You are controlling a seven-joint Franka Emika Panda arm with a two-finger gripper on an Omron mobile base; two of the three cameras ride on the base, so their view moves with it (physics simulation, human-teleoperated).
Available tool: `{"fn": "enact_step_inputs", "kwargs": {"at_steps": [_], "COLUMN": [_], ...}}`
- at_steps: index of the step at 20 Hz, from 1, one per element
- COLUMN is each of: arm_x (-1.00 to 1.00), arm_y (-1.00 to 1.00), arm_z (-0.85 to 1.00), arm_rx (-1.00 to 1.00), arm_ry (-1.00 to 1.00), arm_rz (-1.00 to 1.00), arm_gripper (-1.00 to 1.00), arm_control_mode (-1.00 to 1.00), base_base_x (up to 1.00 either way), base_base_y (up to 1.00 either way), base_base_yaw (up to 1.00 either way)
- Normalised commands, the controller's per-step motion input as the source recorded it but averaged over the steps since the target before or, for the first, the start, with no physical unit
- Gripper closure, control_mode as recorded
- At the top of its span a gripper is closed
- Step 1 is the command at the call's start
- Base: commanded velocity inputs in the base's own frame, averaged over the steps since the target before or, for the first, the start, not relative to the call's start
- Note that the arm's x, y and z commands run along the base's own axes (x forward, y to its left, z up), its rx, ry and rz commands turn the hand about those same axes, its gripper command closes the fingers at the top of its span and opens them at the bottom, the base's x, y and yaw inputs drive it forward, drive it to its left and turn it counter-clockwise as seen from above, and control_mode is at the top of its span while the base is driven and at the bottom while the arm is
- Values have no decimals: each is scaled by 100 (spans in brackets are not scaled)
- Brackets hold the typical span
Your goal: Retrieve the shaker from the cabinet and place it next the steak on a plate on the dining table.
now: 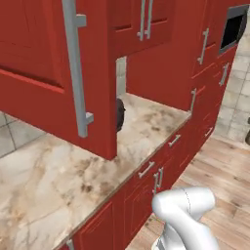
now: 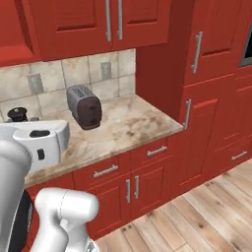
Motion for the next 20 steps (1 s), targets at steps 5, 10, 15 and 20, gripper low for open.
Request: {"fn": "enact_step_inputs", "kwargs": {"at_steps": [5,10,15,20], "arm_x": [0,0,0,0], "arm_y": [0,0,0,0], "arm_z": [0,0,0,0], "arm_rx": [0,0,0,0], "arm_ry": [0,0,0,0], "arm_rz": [0,0,0,0], "arm_gripper": [100,100,100,100], "arm_control_mode": [100,100,100,100], "base_base_x": [0,0,0,0], "base_base_y": [0,0,0,0], "base_base_yaw": [-100,-100,-100,-100]}}
